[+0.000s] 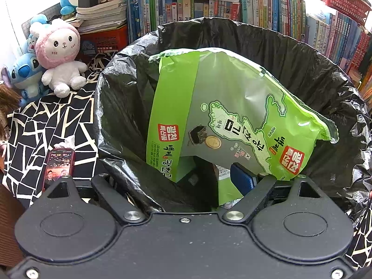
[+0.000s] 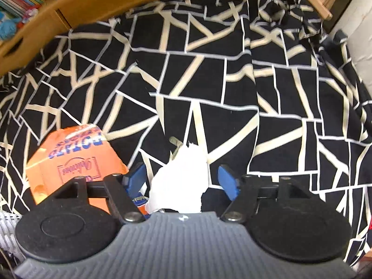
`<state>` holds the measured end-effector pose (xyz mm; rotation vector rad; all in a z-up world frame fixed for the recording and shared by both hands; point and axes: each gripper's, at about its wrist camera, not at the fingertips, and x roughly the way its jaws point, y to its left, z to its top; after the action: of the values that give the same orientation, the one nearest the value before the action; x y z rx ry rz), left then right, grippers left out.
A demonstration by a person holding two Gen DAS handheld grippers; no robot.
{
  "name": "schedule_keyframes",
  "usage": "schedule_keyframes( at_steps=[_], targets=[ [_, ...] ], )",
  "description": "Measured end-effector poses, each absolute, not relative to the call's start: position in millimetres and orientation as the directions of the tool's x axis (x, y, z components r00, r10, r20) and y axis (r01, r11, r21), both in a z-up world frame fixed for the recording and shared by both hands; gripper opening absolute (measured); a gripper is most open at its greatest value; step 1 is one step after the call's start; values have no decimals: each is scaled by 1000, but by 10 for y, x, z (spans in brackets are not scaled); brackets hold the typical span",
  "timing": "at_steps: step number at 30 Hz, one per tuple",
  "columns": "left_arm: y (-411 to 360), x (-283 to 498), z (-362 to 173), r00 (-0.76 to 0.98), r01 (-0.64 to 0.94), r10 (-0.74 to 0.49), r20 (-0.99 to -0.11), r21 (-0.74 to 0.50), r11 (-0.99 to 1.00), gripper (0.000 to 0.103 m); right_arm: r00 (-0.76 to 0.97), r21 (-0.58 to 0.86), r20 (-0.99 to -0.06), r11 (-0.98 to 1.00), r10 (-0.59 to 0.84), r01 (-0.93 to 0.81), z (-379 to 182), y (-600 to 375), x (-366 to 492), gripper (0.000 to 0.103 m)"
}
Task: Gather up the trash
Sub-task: 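Close the right tool on the crumpled white tissue and lift it, then carry the white tissue with the right tool into the bin and release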
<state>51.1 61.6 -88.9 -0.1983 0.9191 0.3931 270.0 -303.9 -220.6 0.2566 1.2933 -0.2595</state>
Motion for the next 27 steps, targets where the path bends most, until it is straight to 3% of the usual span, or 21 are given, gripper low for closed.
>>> schedule_keyframes(
  at_steps=[3, 4, 16, 27],
  targets=[
    [613, 509, -891, 542, -414, 245, -804, -2, 910, 86, 265, 104, -964, 920, 1, 377, -2261, -3144, 2617, 55],
    [613, 510, -891, 542, -414, 245, -804, -1, 910, 86, 281, 124, -960, 914, 11, 387, -2245, -3173, 2577, 53],
    [622, 505, -893, 544, -413, 246, -802, -1, 911, 86, 472, 308, -873, 891, 124, 335, -1524, -3315, 2337, 52],
    [634, 525, -898, 534, -419, 242, -810, -5, 908, 86, 642, 558, -617, 828, 456, -51, -260, -2755, 2167, 54]
  ],
)
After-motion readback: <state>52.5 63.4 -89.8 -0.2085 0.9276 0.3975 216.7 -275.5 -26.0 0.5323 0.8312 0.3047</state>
